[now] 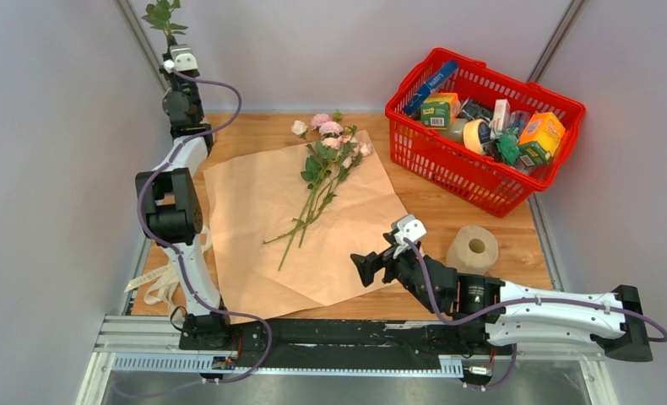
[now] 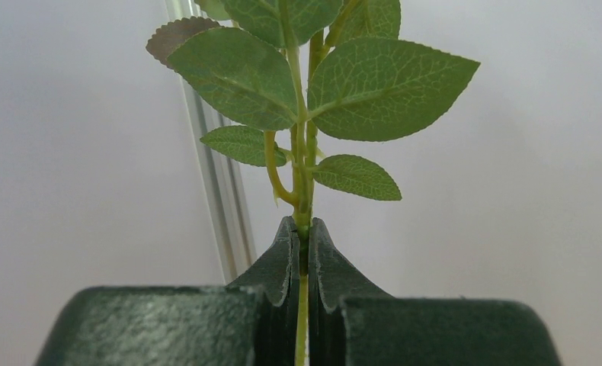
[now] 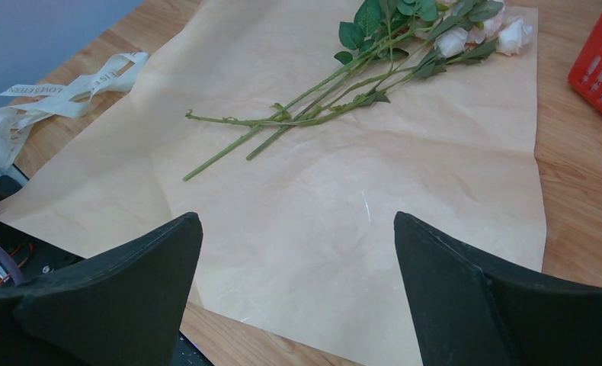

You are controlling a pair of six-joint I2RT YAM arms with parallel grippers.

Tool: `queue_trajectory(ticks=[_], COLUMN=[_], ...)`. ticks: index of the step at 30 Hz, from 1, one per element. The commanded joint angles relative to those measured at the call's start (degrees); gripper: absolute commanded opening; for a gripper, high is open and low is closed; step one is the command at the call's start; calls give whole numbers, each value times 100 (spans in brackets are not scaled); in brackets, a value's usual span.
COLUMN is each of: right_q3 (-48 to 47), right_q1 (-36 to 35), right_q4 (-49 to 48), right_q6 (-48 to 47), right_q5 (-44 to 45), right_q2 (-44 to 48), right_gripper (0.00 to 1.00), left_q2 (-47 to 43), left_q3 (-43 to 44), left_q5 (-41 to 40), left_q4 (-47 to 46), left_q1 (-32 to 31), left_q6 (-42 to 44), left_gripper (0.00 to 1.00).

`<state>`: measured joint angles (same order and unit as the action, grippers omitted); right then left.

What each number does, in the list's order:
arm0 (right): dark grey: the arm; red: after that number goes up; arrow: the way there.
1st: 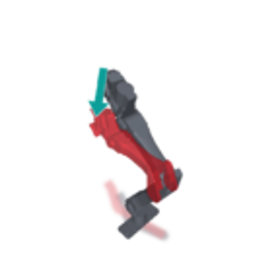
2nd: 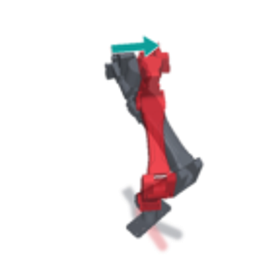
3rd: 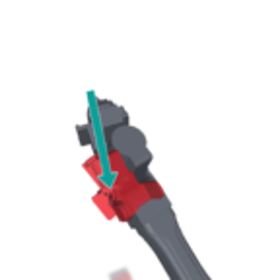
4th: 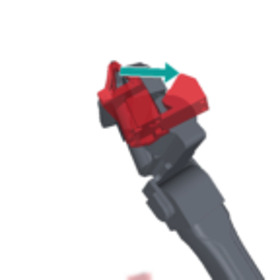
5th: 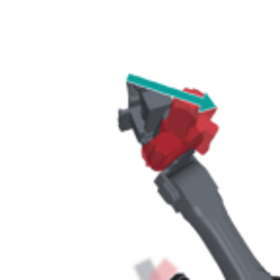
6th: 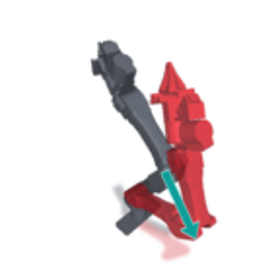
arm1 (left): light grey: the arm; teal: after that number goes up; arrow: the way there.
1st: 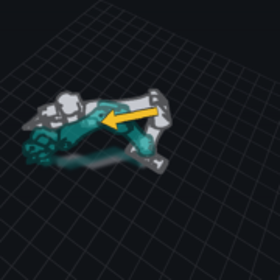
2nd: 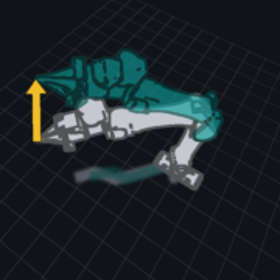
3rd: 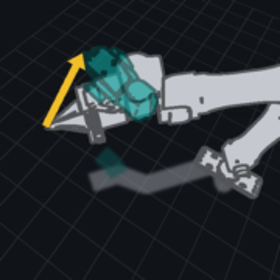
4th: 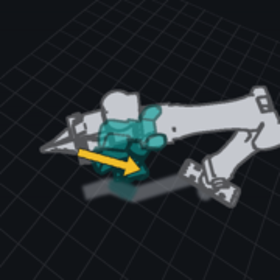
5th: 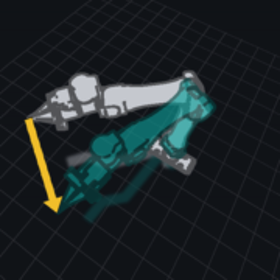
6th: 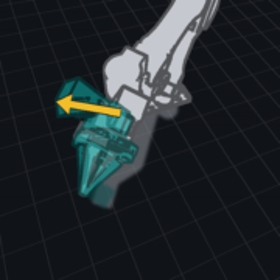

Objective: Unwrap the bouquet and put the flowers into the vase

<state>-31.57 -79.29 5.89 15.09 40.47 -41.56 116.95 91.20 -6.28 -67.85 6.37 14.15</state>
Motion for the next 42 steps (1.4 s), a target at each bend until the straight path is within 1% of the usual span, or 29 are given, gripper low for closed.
queue_trajectory(ticks=[1,5,7,8,9,10,12,14,15,18,20,24,26,27,28,29,30,31,32,33,34,35,36,37,40,41,42], right_q3=[-165,-86,-42,-33,-7,11,20,55,81,151,186,292,283,283,266,266,274,301,318,336,336,284,196,126,20,20,28], right_q1=[62,80,80,80,80,80,80,80,80,80,80,80,80,80,80,80,80,80,80,80,80,80,80,80,80,80,80], right_q4=[-413,-501,-501,-510,-510,-493,-440,-396,-352,-98,43,202,254,272,272,272,272,272,272,272,272,281,290,290,272,246,220], right_q6=[-138,-129,-112,-94,-77,-33,81,195,257,529,661,855,951,987,1030,1083,1127,1188,1206,1241,1277,1312,1373,1452,1829,1874,1892], right_q5=[67,31,5,-12,-47,-83,-301,-530,-609,-637,-794,-848,-839,-874,-935,-996,-1023,-1058,-1076,-1059,-980,-936,-918,-970,-1120,-1146,-1146], right_q2=[-45,-98,-98,-89,-54,-10,130,332,429,675,851,1053,1054,1036,1019,1010,1001,992,975,957,922,887,860,834,799,781,746], right_gripper=[100,100,100,100,100,100,100,100,100,100,100,100,100,100,100,100,100,100,100,100,100,100,100,100,100,100,100], left_q2=[-137,-224,-330,-382,-496,-549,-725,-857,-936,-1103,-1436,-2086,-2498,-2675,-2990,-3141,-3508,-3877,-4029,-4361,-4495,-4775,-4899,-5153,-5646,-5848,-5919], left_q3=[-5,-234,-392,-566,-768,-875,-1296,-1639,-1867,-2307,-2667,-3484,-3783,-3863,-4029,-4101,-4153,-4145,-4093,-4058,-3970,-3943,-3917,-3908,-3987,-4030,-4022], left_q5=[31,-144,-460,-662,-759,-882,-1014,-1033,-1050,-1278,-1270,-1015,-1006,-954,-919,-892,-901,-892,-875,-753,-595,-498,-253,-77,932,1136,1591], left_q4=[-140,-176,-123,-97,-62,43,123,228,281,475,527,790,1238,1605,1774,2219,2476,3158,3895,4233,4950,5227,5795,6053,6905,7039,7380], left_q1=[119,101,92,84,84,75,49,40,22,-74,-101,-110,-118,-119,-127,-119,-119,-119,-119,-119,-110,-127,-119,-119,-118,-127,-127], left_q6=[-501,-616,-615,-676,-694,-729,-826,-905,-897,-827,-896,-1379,-1808,-1906,-2003,-2030,-2152,-2223,-2346,-2382,-2504,-2583,-2749,-2803,-3093,-3198,-3226], left_gripper=[0,0,11,24,32,44,51,53,56,58,59,60,59,60,59,59,60,60,60,60,60,60,61,60,60,60,59])
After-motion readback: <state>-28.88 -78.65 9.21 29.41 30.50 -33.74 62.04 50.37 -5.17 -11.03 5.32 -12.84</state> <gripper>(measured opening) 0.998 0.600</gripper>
